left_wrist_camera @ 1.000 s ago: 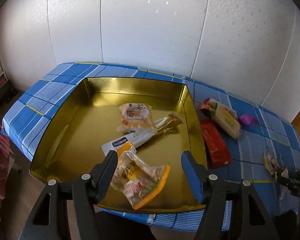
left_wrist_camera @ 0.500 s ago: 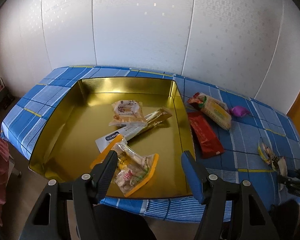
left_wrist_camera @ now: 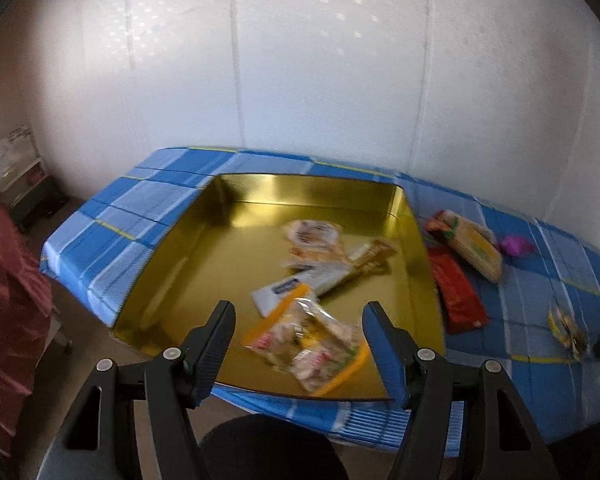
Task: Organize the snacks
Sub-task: 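Carry the Red Kiss wrapper with the right gripper and drop it into the gold tray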
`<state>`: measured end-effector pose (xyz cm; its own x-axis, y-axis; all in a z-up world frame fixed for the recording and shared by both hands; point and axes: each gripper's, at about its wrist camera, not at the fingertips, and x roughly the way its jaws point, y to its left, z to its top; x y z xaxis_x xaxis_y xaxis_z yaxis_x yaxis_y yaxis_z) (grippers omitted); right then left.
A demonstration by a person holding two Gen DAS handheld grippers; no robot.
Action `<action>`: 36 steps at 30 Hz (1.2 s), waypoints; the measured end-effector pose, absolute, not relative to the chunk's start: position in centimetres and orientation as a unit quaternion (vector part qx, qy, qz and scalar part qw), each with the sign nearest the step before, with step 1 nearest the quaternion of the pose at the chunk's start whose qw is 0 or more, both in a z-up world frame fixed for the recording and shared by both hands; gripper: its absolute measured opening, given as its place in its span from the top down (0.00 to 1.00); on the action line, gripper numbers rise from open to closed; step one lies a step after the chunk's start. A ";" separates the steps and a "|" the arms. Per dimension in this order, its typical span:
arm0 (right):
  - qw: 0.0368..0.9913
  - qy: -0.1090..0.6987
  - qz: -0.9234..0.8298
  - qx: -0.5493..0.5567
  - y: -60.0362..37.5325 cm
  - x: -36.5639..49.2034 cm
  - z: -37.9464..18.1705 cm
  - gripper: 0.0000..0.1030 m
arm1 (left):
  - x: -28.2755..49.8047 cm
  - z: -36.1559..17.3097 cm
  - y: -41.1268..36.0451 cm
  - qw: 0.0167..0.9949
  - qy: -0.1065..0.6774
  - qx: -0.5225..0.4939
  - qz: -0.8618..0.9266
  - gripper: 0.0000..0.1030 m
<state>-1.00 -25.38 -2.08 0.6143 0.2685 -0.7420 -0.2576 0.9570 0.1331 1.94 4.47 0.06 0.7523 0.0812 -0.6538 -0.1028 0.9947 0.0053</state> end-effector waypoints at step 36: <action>0.884 0.412 0.222 0.018 -9.7 5.4 -2.1 0.63 | 1.6 -1.3 10.1 0.926 0.354 -0.045 0.122 0.35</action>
<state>5.37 -9.72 -2.14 0.5624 0.4063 -0.7202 -0.3767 0.9012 0.2143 1.64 10.10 -1.31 0.7198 0.1933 -0.6667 -0.2577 0.9662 0.0020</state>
